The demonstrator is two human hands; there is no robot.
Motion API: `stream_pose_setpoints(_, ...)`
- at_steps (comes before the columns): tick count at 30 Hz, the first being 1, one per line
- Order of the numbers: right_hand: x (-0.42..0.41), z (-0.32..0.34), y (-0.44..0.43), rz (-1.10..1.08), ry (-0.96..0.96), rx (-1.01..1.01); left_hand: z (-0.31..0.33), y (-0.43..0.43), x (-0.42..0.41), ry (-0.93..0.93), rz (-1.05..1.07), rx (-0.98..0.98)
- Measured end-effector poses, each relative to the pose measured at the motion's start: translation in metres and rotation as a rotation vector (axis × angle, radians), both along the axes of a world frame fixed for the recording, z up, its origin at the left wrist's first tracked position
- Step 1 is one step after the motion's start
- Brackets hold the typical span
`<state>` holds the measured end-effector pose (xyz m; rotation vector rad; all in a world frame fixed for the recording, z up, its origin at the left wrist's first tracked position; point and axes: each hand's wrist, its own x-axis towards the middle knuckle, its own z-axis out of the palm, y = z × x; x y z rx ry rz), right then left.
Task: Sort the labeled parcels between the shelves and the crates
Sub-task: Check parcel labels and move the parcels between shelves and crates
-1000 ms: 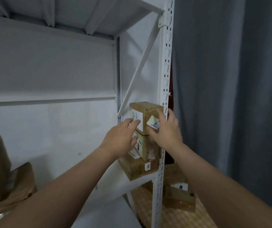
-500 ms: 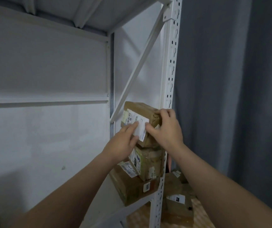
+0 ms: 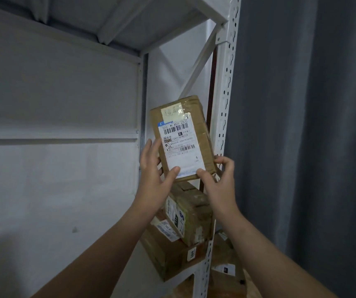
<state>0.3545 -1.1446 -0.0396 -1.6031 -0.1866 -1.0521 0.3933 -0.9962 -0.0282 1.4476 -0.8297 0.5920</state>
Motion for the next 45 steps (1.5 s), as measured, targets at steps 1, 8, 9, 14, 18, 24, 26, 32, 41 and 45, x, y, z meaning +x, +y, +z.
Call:
stream_pose_setpoints(1,-0.001,0.0,0.001,-0.023,0.006,-0.043,0.001,0.002,-0.001,0.037,-0.042,-0.032)
stream_pose_setpoints(8,-0.003,0.004,0.013,-0.064,0.007,-0.105,0.005,0.007,-0.009,0.052,-0.137,-0.027)
stream_pose_setpoints(9,-0.003,0.004,0.014,-0.075,-0.005,-0.105,0.004,0.008,-0.009,0.061,-0.136,-0.032)
stream_pose_setpoints(14,-0.003,0.005,0.018,-0.042,-0.006,-0.099,-0.001,0.009,-0.007,0.073,-0.121,-0.041)
stream_pose_setpoints(18,-0.003,0.004,0.021,-0.062,-0.011,-0.106,-0.003,0.01,-0.005,0.084,-0.129,-0.053)
stream_pose_setpoints(24,-0.005,0.004,0.023,-0.068,-0.007,-0.107,-0.005,0.01,-0.006,0.091,-0.124,-0.044)
stream_pose_setpoints(26,-0.007,0.004,0.023,-0.058,-0.007,-0.103,-0.006,0.011,-0.008,0.09,-0.126,-0.055)
stream_pose_setpoints(32,-0.018,-0.005,0.029,0.112,-0.023,-0.03,-0.006,0.019,-0.021,0.172,-0.231,-0.106)
stream_pose_setpoints(41,-0.038,-0.03,0.043,0.193,-0.042,-0.035,-0.041,0.036,-0.048,0.255,-0.106,-0.232)
stream_pose_setpoints(45,-0.058,-0.047,0.059,0.194,-0.01,0.015,-0.057,0.048,-0.07,0.29,-0.092,-0.248)
